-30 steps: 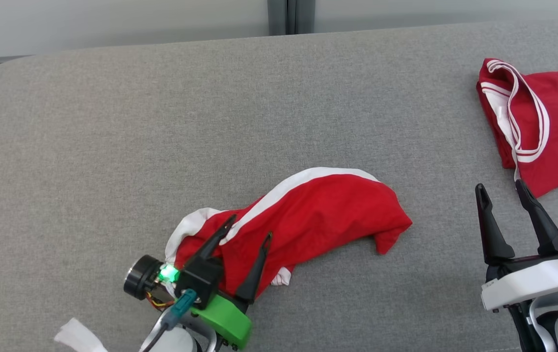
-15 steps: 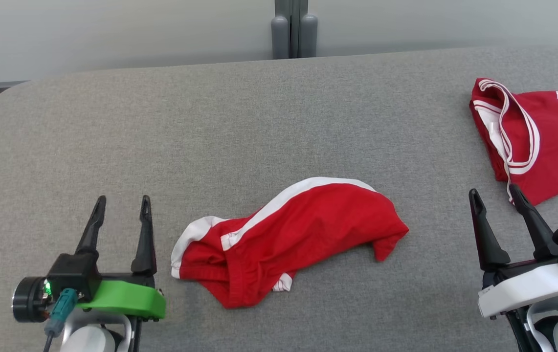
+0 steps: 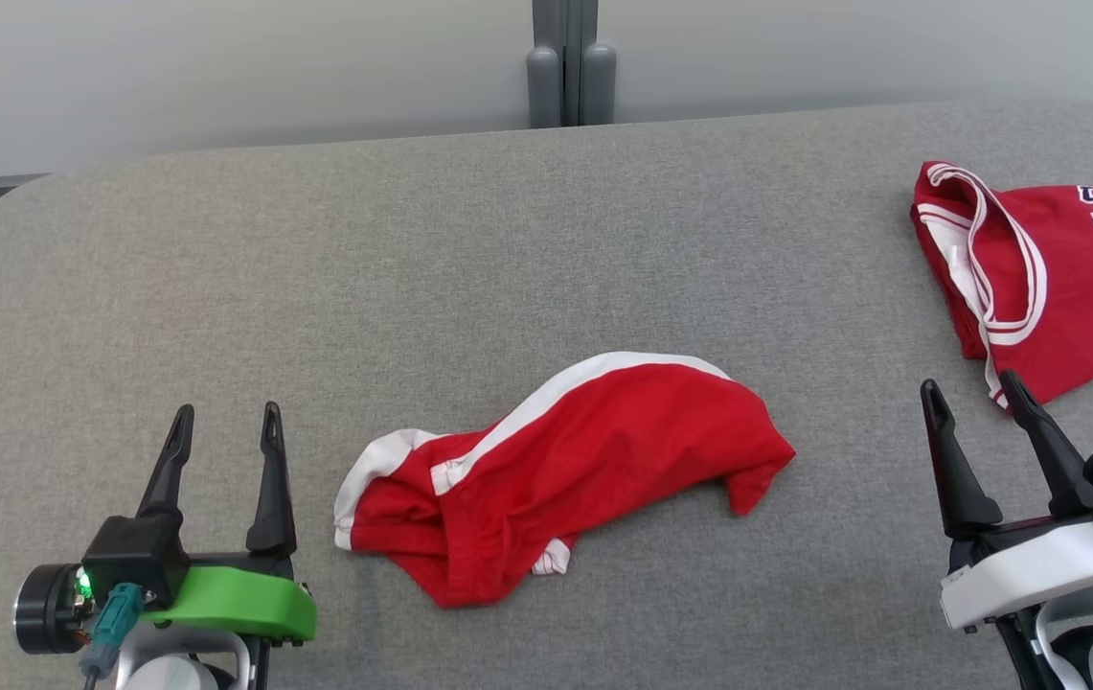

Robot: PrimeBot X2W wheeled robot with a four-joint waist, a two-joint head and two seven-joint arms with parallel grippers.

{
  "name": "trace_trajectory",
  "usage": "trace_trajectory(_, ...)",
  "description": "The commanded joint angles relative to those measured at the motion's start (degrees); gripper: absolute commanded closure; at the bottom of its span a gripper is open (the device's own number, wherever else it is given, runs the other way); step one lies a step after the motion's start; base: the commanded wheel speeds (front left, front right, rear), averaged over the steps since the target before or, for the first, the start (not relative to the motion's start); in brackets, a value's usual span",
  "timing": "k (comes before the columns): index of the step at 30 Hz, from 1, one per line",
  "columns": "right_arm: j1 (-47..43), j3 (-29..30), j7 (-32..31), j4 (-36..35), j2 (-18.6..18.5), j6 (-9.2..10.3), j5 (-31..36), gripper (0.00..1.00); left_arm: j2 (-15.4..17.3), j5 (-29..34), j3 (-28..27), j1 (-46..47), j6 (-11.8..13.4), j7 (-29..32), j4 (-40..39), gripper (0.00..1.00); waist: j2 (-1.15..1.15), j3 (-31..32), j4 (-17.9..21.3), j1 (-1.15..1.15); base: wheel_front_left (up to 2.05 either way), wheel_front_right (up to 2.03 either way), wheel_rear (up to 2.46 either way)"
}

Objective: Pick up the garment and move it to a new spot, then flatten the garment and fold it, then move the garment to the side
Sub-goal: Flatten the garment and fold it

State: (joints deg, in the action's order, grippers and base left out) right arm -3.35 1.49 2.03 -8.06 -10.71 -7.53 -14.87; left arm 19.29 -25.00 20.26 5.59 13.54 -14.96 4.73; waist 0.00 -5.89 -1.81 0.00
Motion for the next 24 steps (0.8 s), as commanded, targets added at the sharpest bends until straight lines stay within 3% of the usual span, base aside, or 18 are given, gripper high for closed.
trace_trajectory(1,-0.7,0.3,-0.2,-0.1,-0.2,0.10,0.1,0.00,0.1,0.2,-0.2,-0.2,0.2,-0.2,-0.2,0.00,0.00,-0.3,-0.2,0.00,0.00,0.00,0.00)
trace_trajectory(12,2.0,-0.8,-0.5,5.2,-2.1,0.10,-1.4,0.00,-0.4,1.4,0.7,3.8,-0.5,-0.2,-1.0,0.00,0.00,-5.4,-2.9,0.00,0.00,0.00,0.00)
trace_trajectory(24,12.2,-11.3,2.7,29.0,-3.2,0.10,-5.7,0.00,-1.5,2.4,0.9,7.8,-2.8,-0.3,0.1,0.00,0.00,-9.8,-5.1,0.00,0.00,0.00,0.00)
